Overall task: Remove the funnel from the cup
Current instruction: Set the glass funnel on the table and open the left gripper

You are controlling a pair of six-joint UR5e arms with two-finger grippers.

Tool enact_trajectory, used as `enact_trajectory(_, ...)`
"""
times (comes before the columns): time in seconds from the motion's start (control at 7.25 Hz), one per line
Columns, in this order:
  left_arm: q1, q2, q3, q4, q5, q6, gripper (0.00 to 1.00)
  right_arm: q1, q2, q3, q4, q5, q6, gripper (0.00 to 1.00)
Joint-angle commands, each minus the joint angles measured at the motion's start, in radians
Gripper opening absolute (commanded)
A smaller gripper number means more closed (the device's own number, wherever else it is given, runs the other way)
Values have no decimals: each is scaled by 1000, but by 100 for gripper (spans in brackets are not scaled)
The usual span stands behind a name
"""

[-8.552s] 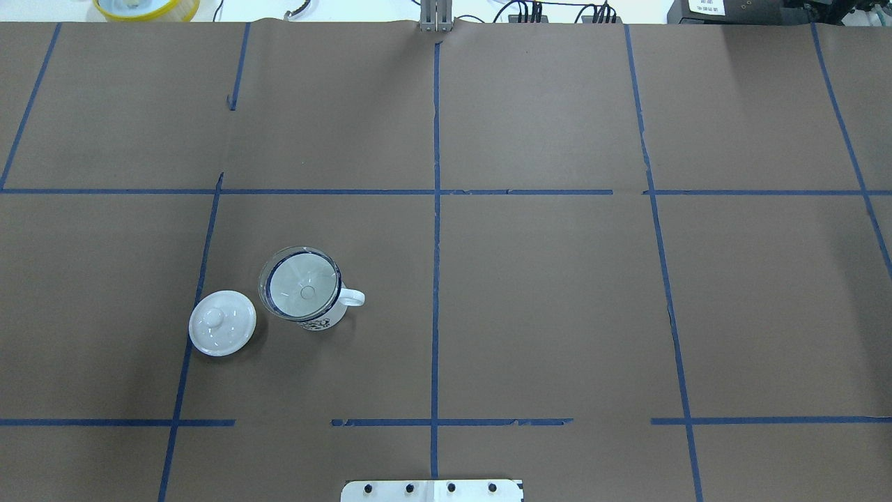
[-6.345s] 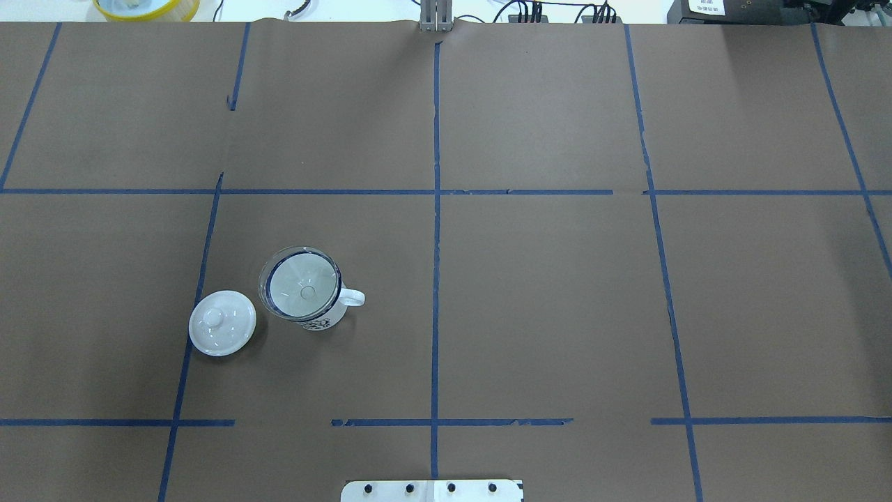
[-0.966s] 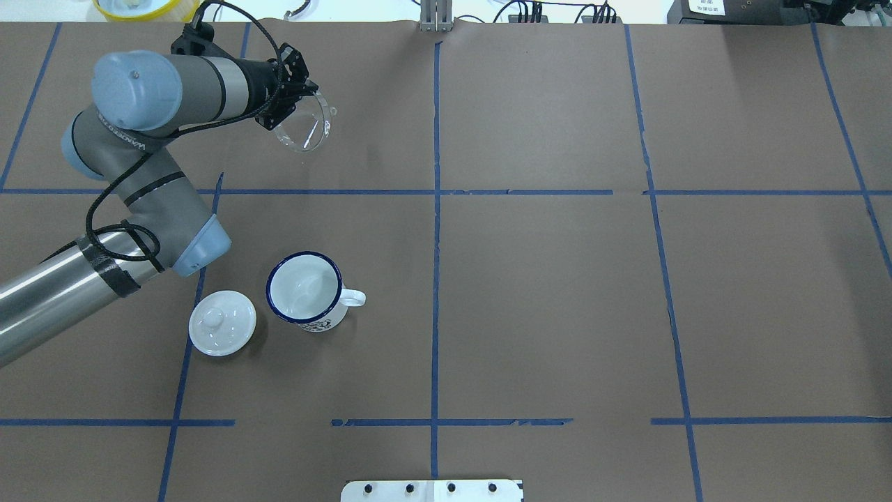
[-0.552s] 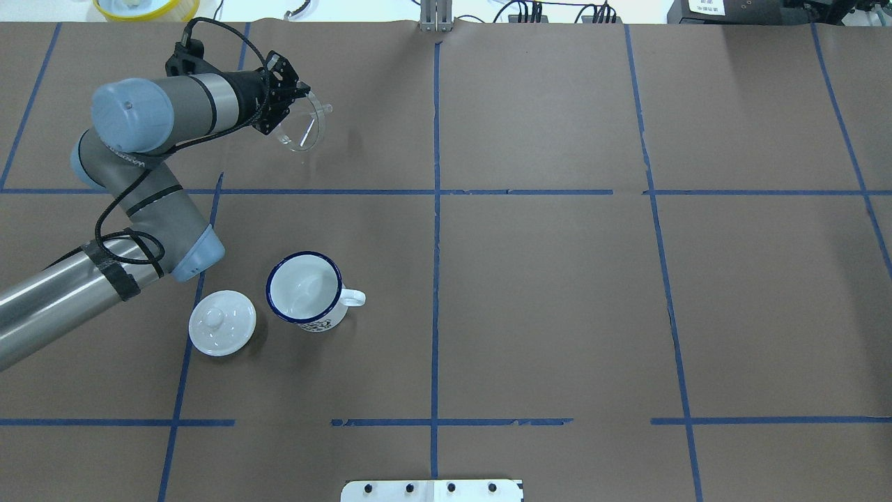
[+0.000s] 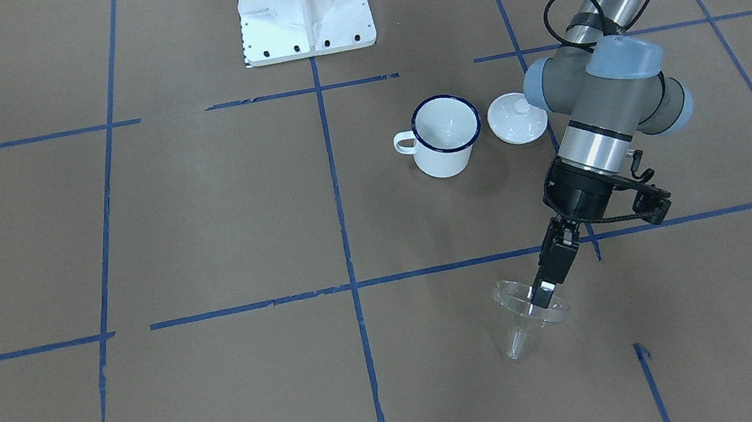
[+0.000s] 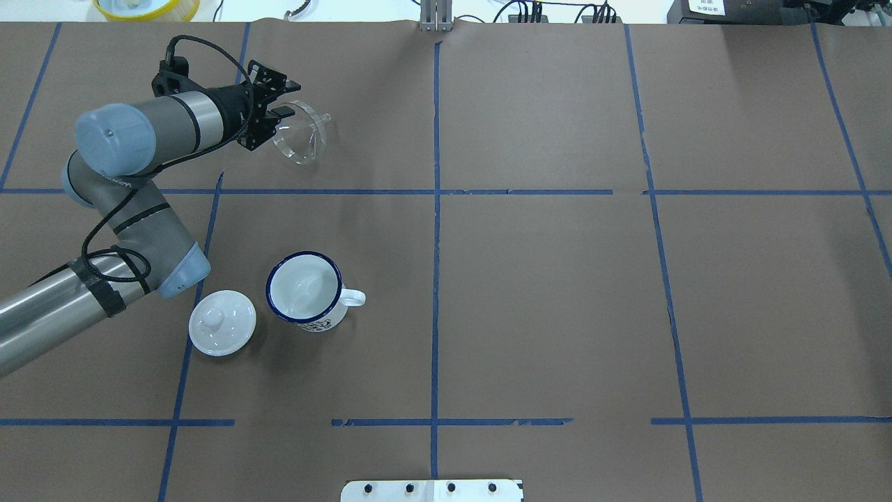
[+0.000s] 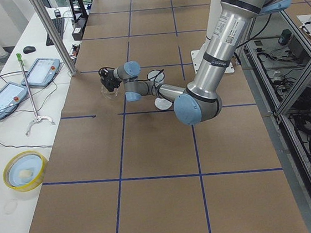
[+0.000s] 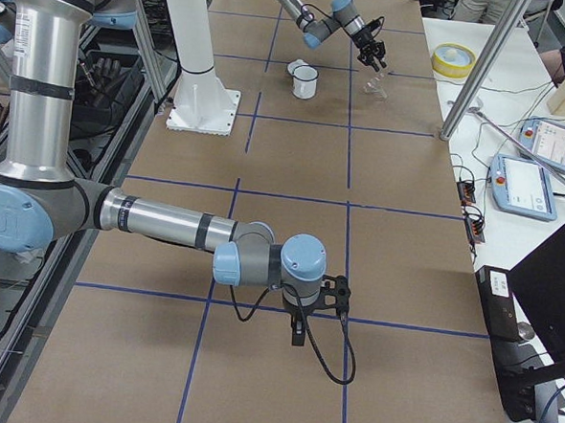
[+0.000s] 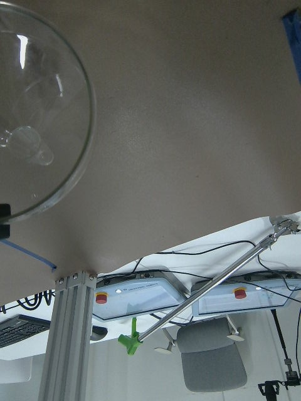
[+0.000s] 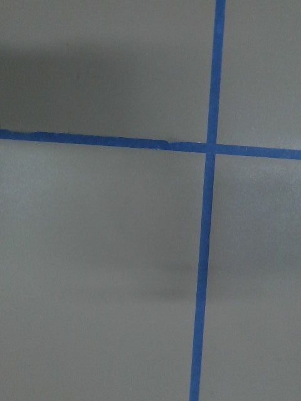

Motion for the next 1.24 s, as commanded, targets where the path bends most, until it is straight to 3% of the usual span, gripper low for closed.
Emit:
enact_trajectory(0.0,-1,18,-35,57,-86,7,100,0,0,0,0,1,0,100)
enact_trajectory(0.14,-8,51,-128,176,-210,68,100,0,0,0,0,1,0,100)
enact_trajectory(0.41,-14,174,-364,451,-350,234,100,0,0,0,0,1,0,100)
enact_trajectory(0.69,-17,344,-594,721,-383,507,100,0,0,0,0,1,0,100)
enact_trajectory(0.97,0,548,-766,792,-381,533,100,0,0,0,0,1,0,100)
enact_trajectory(1.1,71,564,-825,911,-380,521,100,0,0,0,0,1,0,100)
